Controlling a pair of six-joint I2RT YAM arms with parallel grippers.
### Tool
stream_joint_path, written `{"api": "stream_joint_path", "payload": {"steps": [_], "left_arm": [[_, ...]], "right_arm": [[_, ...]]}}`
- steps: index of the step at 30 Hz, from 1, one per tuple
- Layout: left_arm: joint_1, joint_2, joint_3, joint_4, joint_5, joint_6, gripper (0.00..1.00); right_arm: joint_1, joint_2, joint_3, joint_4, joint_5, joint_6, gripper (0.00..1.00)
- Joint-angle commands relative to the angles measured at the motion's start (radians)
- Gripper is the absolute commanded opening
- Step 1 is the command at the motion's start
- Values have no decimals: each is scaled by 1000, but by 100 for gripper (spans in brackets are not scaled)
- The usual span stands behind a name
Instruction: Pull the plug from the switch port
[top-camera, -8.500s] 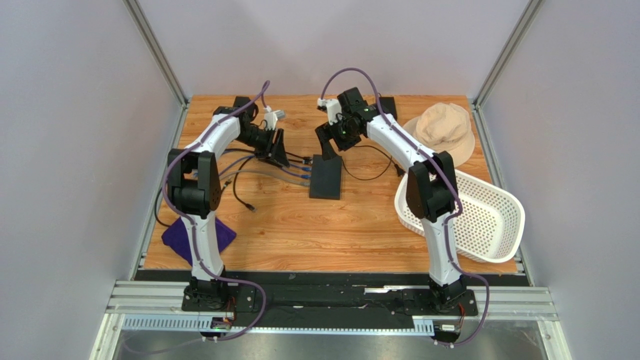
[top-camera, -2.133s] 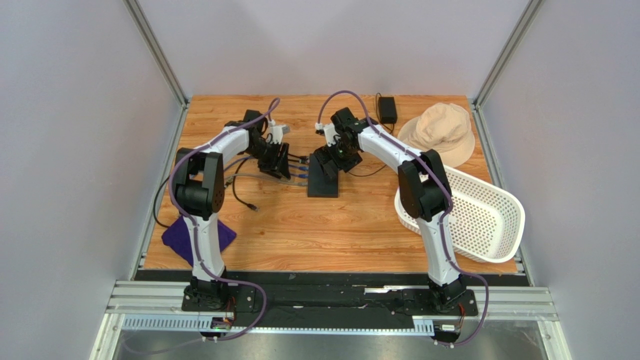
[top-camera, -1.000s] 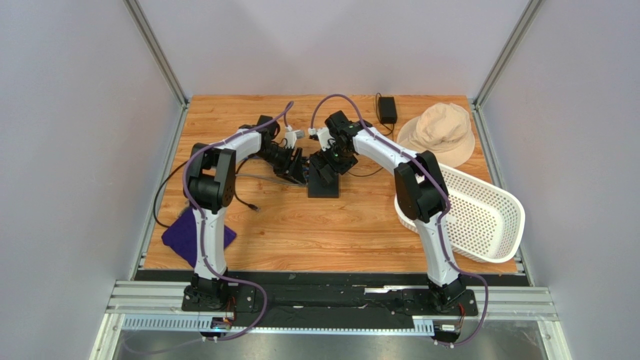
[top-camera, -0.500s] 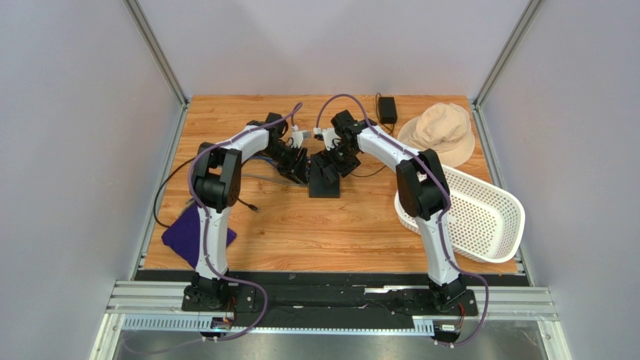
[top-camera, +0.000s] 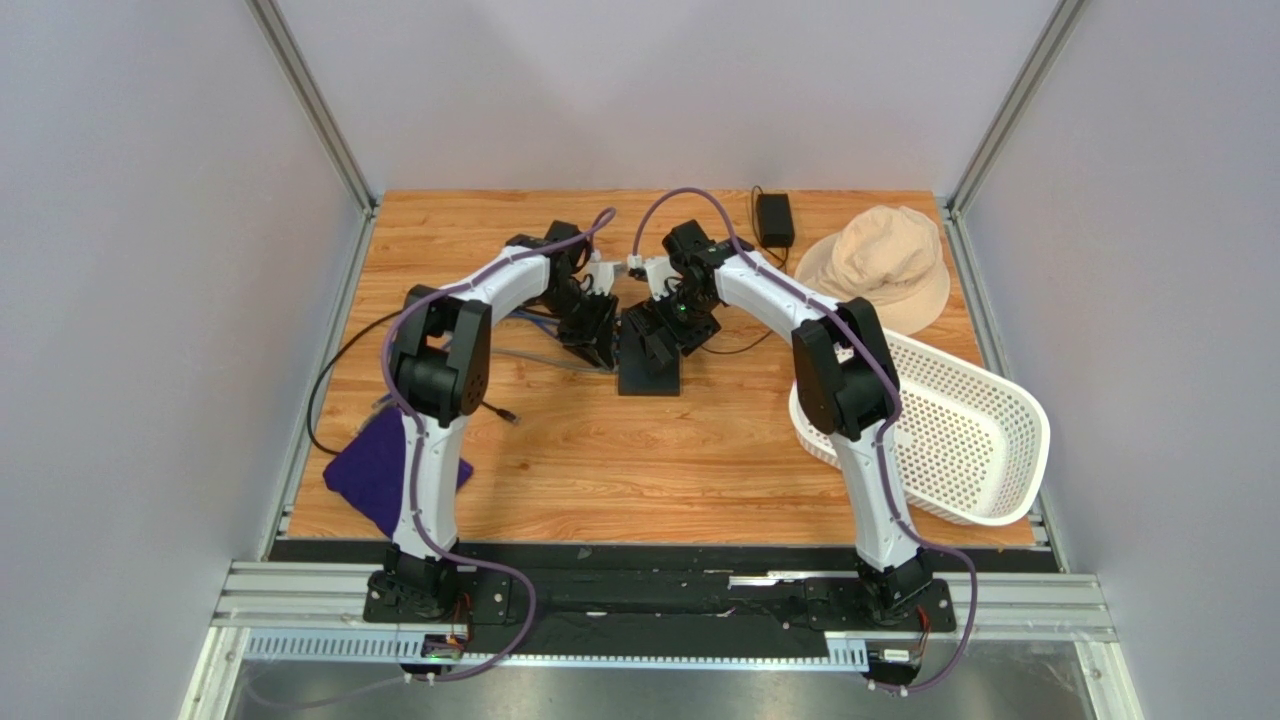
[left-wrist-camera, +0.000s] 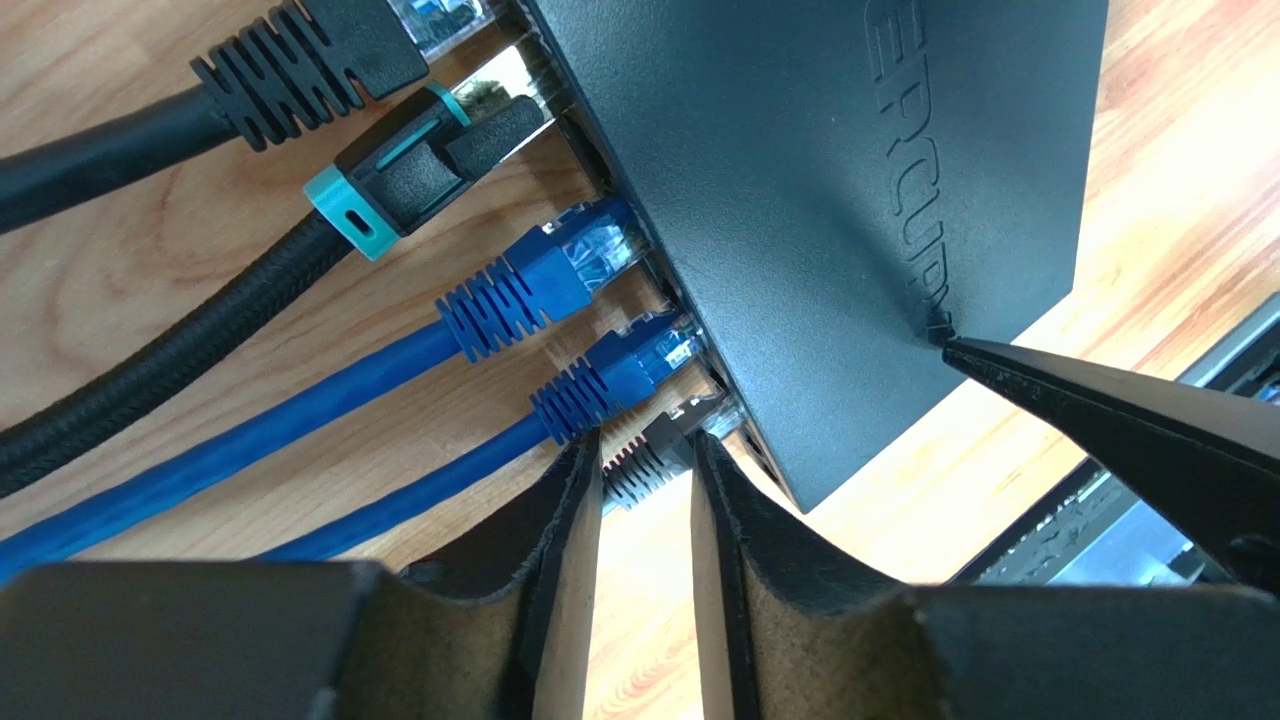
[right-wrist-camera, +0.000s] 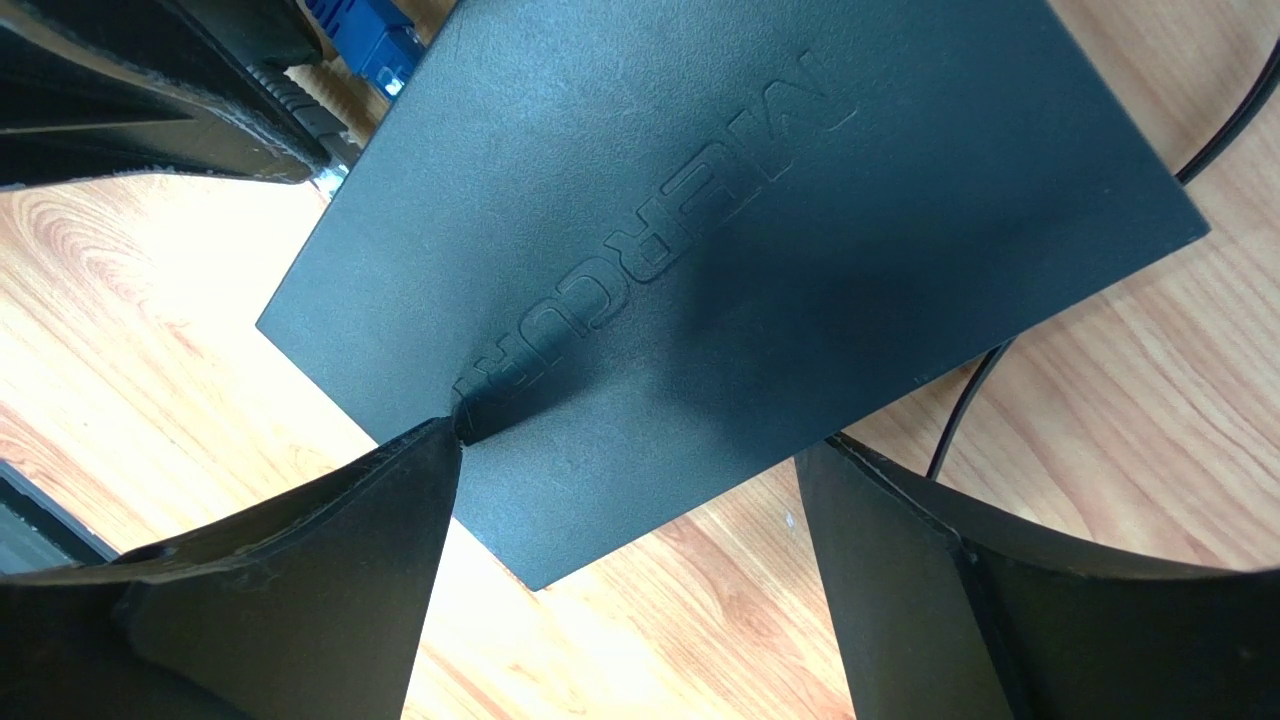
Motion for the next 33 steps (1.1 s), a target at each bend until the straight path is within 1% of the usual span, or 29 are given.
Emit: {"api": "stream_joint_path", "payload": {"steps": [1,3,4,6,9,10,12,18,24,29,33], "left_arm": [[-11,42,3,-34,-167,-23,26],[-11,42,8,-39,-186,-26,21],[-11,40,9,-48,-201,-27,15],[-11,40,12,-57,-209,-26,11],[-11,30,-4,-69,-210,-12,1],[-11,24,-15,-65,-213,-6,0],[-11,11,-47,-60,-219,5,0],[-10,2,-84,-85,-181,43,0],[-10,-19,-89,-82,-183,40,0],[-19,-27,-84,-86,-219,29,0],[-23,-21,-70,-98,-230,26,0]], "right_arm": [[2,20,3,3,-12,19,89],[2,19,0,4,-4,24,89],[2,17,-1,6,-3,24,89],[2,17,-3,4,3,22,89],[2,13,-6,4,6,19,89],[1,10,-6,4,8,19,89],[-1,8,-9,6,12,18,90],[-4,-3,-29,7,20,13,90],[-9,-12,-66,7,46,2,90],[-9,-18,-73,7,46,2,90],[-5,-15,-95,10,83,2,90]]}}
